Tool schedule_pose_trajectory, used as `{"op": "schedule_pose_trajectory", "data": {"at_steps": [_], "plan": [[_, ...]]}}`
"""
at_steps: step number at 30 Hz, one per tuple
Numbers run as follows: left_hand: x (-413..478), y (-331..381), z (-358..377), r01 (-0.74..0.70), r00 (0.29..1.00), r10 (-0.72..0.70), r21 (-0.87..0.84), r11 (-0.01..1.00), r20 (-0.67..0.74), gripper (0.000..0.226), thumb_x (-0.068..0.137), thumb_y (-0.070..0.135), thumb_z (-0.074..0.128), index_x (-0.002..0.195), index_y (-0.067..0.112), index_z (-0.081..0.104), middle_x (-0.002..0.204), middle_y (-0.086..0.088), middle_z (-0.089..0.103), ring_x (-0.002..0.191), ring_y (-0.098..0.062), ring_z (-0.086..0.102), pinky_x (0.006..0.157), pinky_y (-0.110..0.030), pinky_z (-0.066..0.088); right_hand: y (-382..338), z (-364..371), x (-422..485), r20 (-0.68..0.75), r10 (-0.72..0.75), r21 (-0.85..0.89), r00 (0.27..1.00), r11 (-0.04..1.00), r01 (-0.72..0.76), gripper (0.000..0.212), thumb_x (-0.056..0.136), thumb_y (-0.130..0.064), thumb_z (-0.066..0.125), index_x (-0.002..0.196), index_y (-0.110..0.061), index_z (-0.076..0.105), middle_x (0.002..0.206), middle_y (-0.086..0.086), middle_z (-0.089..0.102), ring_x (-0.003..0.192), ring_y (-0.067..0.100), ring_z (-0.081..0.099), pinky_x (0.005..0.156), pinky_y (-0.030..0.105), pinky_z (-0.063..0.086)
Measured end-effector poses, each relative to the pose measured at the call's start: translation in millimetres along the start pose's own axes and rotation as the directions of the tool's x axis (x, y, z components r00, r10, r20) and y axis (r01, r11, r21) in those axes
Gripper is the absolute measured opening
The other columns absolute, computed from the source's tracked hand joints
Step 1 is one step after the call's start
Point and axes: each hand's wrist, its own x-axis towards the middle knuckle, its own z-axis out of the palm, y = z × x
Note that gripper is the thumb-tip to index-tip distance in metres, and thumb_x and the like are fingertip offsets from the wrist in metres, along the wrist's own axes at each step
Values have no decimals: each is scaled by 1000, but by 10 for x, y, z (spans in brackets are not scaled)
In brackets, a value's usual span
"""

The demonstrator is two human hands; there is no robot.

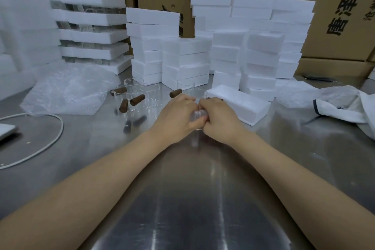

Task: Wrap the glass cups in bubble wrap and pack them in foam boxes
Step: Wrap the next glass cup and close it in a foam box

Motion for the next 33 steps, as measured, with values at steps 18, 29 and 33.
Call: {"op": "schedule_pose_trajectory", "data": {"at_steps": [18, 29, 33], "plan": [[29, 65, -85, -130, 985, 146, -170, 977, 86, 60, 76, 67, 25, 59, 11, 37, 55, 10, 30, 67, -18, 34, 62, -29, 22, 374, -110, -152, -528, 423, 301, 736, 904, -303, 46, 77, 4, 47, 118, -13, 57, 116, 1, 61, 113, 25, 50, 104, 39, 34], [-83, -90, 76, 35, 999, -25, -401, 915, 30, 35, 75, 43, 76, 90, 44, 44, 84, 15, 54, 96, 3, 46, 79, -3, 31, 547, -202, -157, -393, 508, -82, 767, 811, -579, 30, 95, -31, 49, 117, -15, 62, 111, 5, 67, 109, 27, 57, 116, 42, 15], [-48, -68, 58, 43, 998, -23, -412, 910, 54, 30, 78, 49, 68, 93, 42, 44, 61, 12, 45, 80, -5, 48, 72, -6, 33, 461, -262, -176, -610, 290, -103, 738, 894, -436, 26, 94, -32, 52, 107, -14, 66, 100, 2, 68, 97, 24, 61, 117, 39, 13]]}}
